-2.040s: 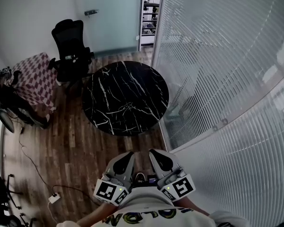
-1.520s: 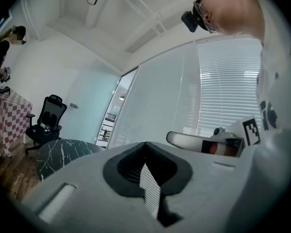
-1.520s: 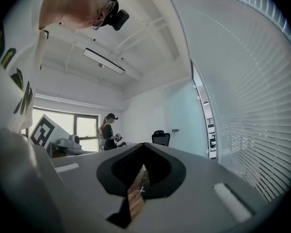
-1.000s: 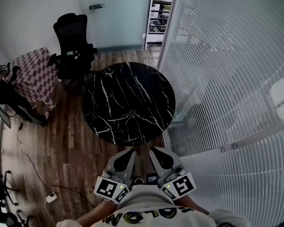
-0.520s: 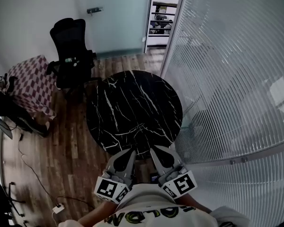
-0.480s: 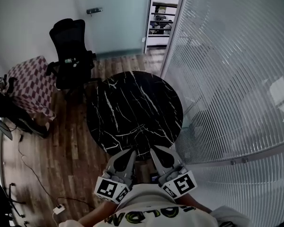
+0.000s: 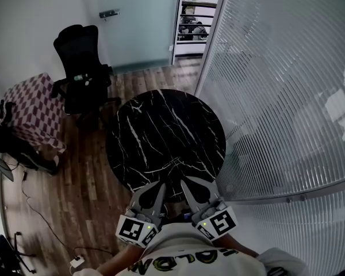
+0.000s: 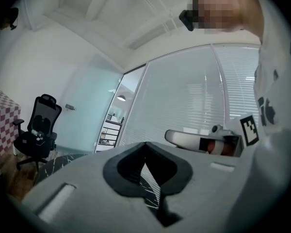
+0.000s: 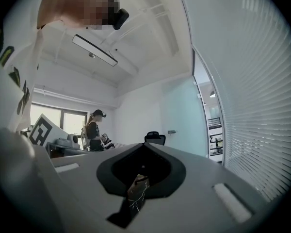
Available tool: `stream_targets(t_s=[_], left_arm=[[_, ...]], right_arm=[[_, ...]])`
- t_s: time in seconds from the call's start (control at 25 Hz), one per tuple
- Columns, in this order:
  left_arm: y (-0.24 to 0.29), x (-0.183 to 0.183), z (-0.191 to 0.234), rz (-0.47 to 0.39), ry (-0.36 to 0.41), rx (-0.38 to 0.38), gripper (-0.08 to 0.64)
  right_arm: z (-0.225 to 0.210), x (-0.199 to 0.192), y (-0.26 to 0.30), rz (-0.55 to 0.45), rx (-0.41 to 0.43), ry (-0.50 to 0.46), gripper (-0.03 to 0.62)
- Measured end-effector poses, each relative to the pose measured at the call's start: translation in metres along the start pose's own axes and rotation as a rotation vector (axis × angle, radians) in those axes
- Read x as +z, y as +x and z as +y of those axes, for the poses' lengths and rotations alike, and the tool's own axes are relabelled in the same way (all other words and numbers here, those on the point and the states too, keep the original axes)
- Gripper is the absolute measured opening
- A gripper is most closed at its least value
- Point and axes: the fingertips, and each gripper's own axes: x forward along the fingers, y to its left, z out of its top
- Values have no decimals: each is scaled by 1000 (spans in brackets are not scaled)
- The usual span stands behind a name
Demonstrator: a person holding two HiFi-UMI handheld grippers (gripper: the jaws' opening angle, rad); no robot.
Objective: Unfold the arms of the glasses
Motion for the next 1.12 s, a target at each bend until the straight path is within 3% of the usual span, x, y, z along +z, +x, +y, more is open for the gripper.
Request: stream_targets(t_s=[0.6, 1.12], left_arm=[[41, 1, -3, 16, 9, 13, 3], [49, -53, 5, 145, -37, 45, 3]], right_arm=[[-46, -6, 3, 38, -7, 16, 2], [-55, -62, -9, 179, 11, 90, 2]])
